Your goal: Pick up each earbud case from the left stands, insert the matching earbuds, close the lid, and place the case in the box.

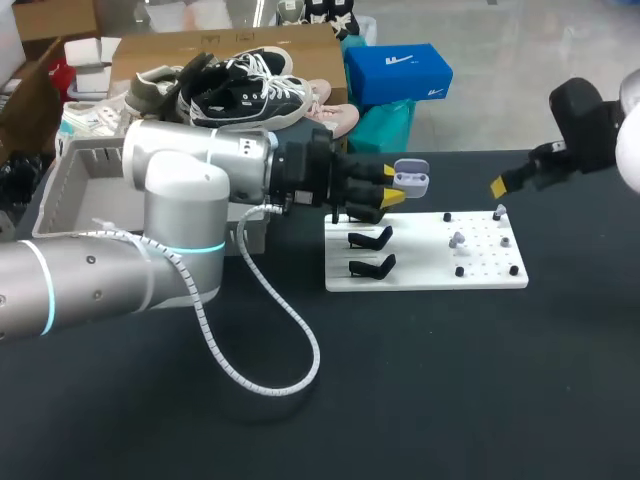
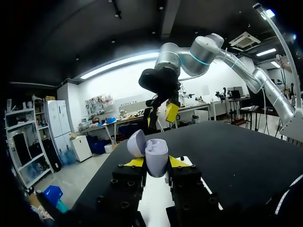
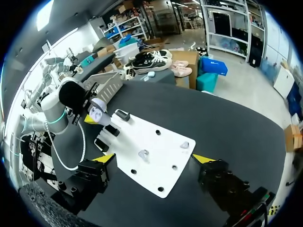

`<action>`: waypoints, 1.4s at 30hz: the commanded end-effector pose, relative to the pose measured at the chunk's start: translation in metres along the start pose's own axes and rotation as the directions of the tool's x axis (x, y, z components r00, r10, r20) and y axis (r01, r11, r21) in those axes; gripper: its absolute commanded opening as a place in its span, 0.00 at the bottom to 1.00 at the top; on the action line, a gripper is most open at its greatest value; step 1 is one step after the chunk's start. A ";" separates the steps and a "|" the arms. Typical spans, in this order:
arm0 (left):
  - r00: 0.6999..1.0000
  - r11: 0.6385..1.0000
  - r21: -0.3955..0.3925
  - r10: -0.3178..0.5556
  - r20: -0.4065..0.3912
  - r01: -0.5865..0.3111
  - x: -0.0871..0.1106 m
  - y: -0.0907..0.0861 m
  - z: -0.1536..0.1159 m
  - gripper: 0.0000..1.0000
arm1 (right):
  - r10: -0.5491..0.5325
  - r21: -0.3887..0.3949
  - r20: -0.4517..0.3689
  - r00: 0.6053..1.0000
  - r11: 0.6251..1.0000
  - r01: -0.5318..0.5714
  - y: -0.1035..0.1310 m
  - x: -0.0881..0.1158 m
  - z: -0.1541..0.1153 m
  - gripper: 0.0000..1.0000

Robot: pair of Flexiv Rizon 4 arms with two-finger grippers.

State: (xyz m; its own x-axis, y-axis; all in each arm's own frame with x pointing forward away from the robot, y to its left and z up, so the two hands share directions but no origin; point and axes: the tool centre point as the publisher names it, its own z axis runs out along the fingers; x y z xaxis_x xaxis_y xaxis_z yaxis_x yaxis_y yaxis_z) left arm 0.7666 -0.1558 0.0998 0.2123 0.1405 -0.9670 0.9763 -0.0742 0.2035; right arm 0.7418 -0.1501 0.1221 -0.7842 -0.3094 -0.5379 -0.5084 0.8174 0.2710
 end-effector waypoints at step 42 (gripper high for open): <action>1.000 1.000 0.002 0.001 0.002 -0.001 0.001 0.002 0.001 0.00 | -0.091 0.228 -0.234 0.968 0.963 0.146 -0.062 0.018 0.086 1.00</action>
State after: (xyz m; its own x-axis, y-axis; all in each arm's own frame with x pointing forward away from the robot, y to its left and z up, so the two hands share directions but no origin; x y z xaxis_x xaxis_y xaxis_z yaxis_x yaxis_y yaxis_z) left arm 0.7678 -0.1568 0.0995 0.2118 0.1409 -0.9671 0.9763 -0.0762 0.2027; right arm 0.7912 -0.1701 0.0262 -0.7912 -0.4902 -0.3658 -0.5414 0.8395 0.0460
